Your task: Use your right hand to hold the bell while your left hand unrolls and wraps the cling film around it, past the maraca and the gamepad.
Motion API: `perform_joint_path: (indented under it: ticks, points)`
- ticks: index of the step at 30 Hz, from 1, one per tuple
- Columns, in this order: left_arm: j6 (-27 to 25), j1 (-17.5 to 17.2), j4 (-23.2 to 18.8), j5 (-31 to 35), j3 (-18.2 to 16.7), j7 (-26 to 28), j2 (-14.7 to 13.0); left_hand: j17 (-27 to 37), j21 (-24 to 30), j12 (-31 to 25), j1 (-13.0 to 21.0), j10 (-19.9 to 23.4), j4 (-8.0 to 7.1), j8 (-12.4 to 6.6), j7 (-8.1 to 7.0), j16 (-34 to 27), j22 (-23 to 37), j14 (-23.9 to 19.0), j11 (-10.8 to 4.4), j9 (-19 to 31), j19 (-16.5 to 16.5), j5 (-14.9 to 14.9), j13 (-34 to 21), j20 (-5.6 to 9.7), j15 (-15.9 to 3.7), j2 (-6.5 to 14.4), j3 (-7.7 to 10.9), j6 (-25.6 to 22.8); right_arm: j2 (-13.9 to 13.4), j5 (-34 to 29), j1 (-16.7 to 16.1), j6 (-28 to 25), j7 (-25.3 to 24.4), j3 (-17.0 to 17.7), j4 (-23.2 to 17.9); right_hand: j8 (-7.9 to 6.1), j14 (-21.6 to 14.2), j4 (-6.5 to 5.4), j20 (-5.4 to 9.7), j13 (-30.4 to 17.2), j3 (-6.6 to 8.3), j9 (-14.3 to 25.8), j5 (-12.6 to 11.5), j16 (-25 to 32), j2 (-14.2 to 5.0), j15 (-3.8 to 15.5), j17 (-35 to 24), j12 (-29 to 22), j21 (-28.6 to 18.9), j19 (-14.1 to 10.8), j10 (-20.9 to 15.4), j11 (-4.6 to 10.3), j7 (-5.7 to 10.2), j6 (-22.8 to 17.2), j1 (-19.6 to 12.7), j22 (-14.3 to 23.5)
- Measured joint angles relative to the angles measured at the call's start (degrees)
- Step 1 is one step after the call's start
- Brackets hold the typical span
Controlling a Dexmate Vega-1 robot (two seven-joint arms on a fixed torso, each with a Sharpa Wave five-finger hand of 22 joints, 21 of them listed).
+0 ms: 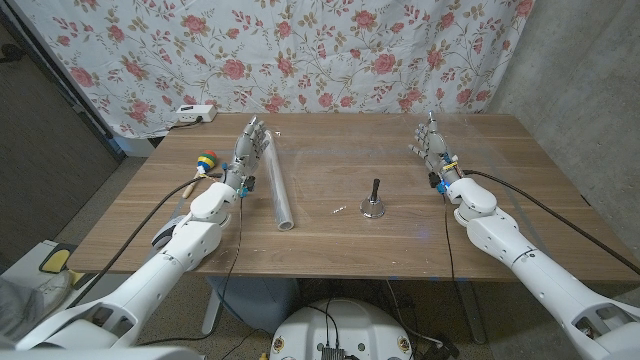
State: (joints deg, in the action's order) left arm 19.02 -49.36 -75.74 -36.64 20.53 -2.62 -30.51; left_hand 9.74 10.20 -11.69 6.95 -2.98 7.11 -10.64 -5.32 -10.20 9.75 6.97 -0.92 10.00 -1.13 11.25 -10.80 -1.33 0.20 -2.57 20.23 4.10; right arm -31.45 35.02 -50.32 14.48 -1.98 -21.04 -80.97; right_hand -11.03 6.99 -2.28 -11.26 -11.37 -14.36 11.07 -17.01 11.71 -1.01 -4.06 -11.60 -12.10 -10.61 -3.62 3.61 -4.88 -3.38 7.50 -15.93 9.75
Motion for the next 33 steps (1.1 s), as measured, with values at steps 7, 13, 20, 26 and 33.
perform_joint_path:
  ticks: [7, 13, 20, 26, 33]
  points:
    - [-0.46, -1.12, -1.66, 0.66, -0.42, 1.06, -1.15, 0.00, 0.45, -0.62, 0.00, 1.17, 0.00, 0.00, -0.10, -0.45, 0.00, -1.09, 0.31, 0.00, 0.32, 0.00, 0.00, -0.32, -0.19, 0.00, 0.00, -0.52, -1.04, -1.93, -0.45, -0.64, -1.51, -0.41, -1.96, -0.05, -1.02, 0.47, 1.23, -0.24, 0.15, 0.00, 0.28, 0.45, -0.32, 1.02, 0.00, -0.44, -0.42, -1.28, -0.72, -0.11, 0.00, 0.00, -1.23, 0.00]
    - [-0.49, -1.48, -2.34, 0.78, -0.63, 1.79, -1.39, 0.00, 0.45, -0.62, 0.00, 1.46, 0.00, 0.00, -0.10, -0.44, 0.00, -1.36, 0.21, 0.00, 0.32, 0.00, 0.01, -0.32, -0.11, 0.00, 0.00, -0.52, -2.46, -5.64, -0.92, -2.68, -4.29, -0.77, -4.16, -0.23, -5.73, 0.95, -0.15, -0.52, -0.01, -0.01, 0.91, 2.68, -0.60, 1.19, -0.72, -0.44, -0.68, -2.41, -1.98, 1.15, 1.64, -0.21, -1.51, 0.27]
    - [-0.75, -2.06, -3.60, 1.71, -0.47, 2.61, -1.90, -0.01, 0.45, -0.62, 0.00, 1.46, 0.00, 0.00, -0.10, -0.44, -0.01, -1.14, 0.21, 0.00, 0.53, 0.00, 0.01, -0.10, -0.32, 0.00, 0.00, -0.52, -5.08, -10.28, -1.64, -5.88, -7.55, -1.13, -7.98, -0.63, -9.69, 0.77, -0.04, -1.04, -0.19, -0.01, 1.12, 5.07, -0.60, 2.43, -2.32, -0.99, -3.00, -7.79, -3.42, 1.29, 2.28, -0.43, -1.51, 0.87]
    - [-1.23, -2.22, -4.01, 2.49, -0.20, 3.71, -1.85, -0.01, 0.45, -0.62, 0.00, 1.45, 0.00, 0.00, 0.02, -0.44, -0.01, -1.14, 0.21, -0.01, 0.53, 0.00, 0.01, -0.10, -0.32, 0.00, 0.00, -0.65, -7.15, -13.51, -1.93, -7.05, -8.93, -1.67, -10.41, -0.84, -10.23, 0.77, 0.31, -1.09, -0.18, -0.01, 1.34, 5.50, -0.83, 2.24, -2.93, -1.33, -3.38, -8.95, -4.40, 0.92, 2.54, -0.77, -1.74, 1.07]
    - [-0.84, -2.02, -3.58, 2.88, -0.13, 3.76, -1.56, -0.01, 0.45, -0.62, 0.23, 1.45, 0.00, 0.00, 0.13, -0.44, -0.01, -1.14, 0.20, -0.01, 0.53, 0.00, 0.01, -0.10, -0.32, 0.23, 0.00, -1.37, -8.42, -16.31, -2.24, -8.01, -10.06, -1.95, -12.23, -1.28, -6.69, 1.51, 0.93, -1.14, 0.24, -0.01, 1.55, 3.95, -1.17, 0.55, -2.92, -1.33, -2.51, -7.06, -5.25, 0.34, 2.92, -2.87, -3.58, 1.07]
